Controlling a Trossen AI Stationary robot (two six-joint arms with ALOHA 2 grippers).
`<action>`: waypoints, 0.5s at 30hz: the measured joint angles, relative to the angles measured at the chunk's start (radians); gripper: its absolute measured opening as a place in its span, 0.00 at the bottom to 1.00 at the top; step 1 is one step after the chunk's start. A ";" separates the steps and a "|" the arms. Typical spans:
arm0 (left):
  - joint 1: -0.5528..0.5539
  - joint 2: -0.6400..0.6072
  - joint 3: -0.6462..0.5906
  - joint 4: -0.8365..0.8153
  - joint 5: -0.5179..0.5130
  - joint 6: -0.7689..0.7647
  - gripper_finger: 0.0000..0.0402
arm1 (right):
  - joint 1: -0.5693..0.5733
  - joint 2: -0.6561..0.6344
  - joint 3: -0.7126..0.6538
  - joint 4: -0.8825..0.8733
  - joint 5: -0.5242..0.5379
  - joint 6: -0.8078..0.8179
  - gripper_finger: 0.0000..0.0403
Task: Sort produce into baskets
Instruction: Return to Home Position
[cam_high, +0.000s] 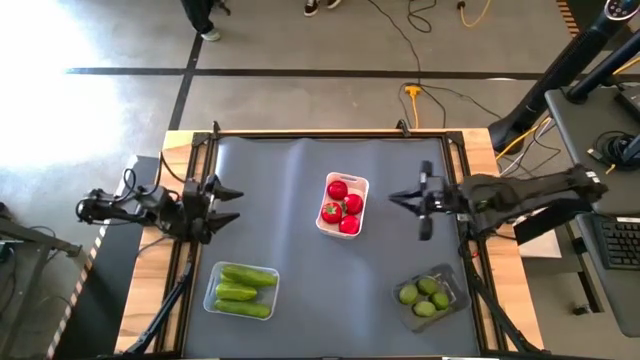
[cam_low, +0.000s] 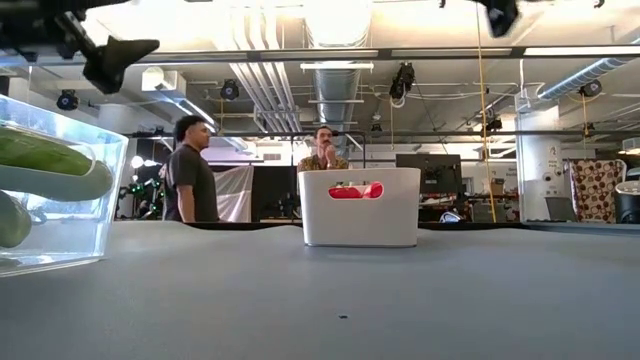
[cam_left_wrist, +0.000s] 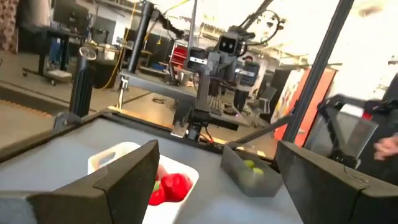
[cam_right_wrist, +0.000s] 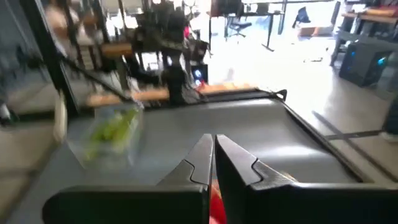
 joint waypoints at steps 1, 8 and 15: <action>0.001 -0.035 -0.013 -0.016 0.000 -0.017 0.76 | -0.002 -0.055 -0.023 -0.042 0.001 -0.016 0.03; 0.011 -0.064 -0.081 -0.002 0.000 -0.091 0.76 | -0.002 -0.343 -0.077 -0.412 0.026 -0.203 0.03; 0.068 -0.090 -0.193 0.176 0.000 -0.058 0.76 | -0.001 -0.586 -0.184 -0.370 0.009 -0.216 0.03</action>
